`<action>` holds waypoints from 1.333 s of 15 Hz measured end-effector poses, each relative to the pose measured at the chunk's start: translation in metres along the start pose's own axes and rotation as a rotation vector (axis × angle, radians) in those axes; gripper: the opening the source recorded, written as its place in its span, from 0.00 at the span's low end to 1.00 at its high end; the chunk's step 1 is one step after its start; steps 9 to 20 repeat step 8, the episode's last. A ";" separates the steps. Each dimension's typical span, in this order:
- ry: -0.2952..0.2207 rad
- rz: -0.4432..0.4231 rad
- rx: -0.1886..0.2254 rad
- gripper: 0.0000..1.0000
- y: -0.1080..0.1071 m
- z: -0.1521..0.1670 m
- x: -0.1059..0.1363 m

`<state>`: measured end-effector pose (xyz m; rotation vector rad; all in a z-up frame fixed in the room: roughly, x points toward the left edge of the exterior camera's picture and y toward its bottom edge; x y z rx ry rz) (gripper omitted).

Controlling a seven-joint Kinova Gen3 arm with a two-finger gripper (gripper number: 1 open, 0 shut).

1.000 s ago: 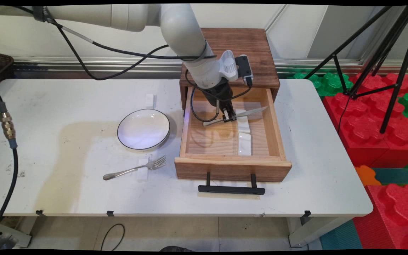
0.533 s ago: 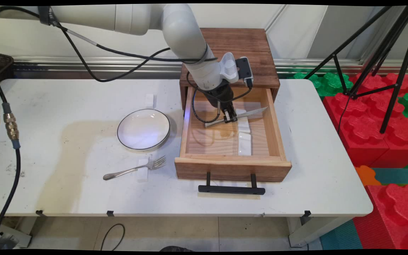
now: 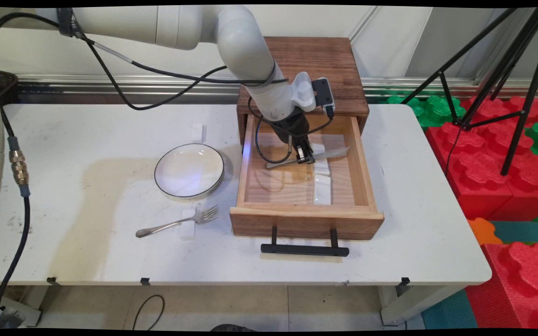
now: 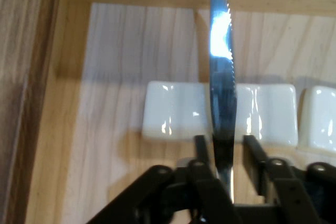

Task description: Place the picked object into the drawer

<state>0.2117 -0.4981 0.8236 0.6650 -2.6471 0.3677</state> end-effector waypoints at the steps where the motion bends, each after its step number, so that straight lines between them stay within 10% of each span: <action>1: 0.002 0.002 -0.002 1.00 0.000 0.001 0.001; 20: 0.007 0.001 0.004 1.00 -0.001 0.000 0.003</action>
